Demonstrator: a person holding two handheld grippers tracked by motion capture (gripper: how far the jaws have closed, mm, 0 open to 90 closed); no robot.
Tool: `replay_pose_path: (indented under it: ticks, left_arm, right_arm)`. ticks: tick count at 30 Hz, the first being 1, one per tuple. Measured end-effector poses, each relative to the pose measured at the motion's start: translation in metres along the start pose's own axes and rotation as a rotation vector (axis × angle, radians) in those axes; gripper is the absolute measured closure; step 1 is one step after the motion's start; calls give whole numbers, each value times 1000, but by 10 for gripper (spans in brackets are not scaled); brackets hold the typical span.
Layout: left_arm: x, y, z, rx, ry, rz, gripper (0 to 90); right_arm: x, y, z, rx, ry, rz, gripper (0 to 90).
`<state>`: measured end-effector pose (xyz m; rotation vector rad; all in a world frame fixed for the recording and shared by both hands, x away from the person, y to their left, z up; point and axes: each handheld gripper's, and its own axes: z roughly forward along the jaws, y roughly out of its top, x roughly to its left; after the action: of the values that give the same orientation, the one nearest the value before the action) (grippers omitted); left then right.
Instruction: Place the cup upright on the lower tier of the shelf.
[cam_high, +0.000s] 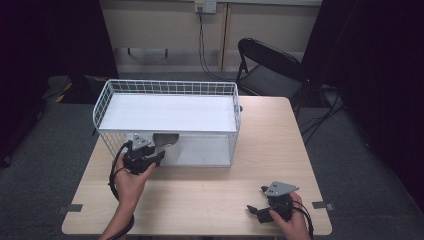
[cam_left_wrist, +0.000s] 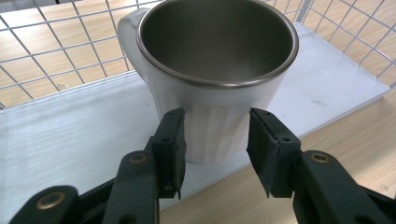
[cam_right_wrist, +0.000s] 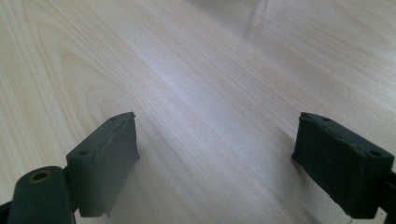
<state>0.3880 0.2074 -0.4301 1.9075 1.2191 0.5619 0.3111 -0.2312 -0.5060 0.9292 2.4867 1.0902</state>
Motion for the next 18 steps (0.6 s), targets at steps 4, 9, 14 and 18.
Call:
replay_pose_path:
  ticks: [4,9,14,18]
  left_arm:
    - [0,-1,-1,-5,-1,0,557]
    - [-4,-2,-2,-1,-20,21,468]
    - [-7,-9,-5,28,-76,52,337]
    - [-7,-13,-9,52,-97,69,278]
  right_arm:
    - [0,0,0,0,0,-1,129]
    - [0,0,0,0,2,-2,129]
    - [-1,0,0,-1,6,-3,129]
    - [-1,0,1,-2,6,-4,130]
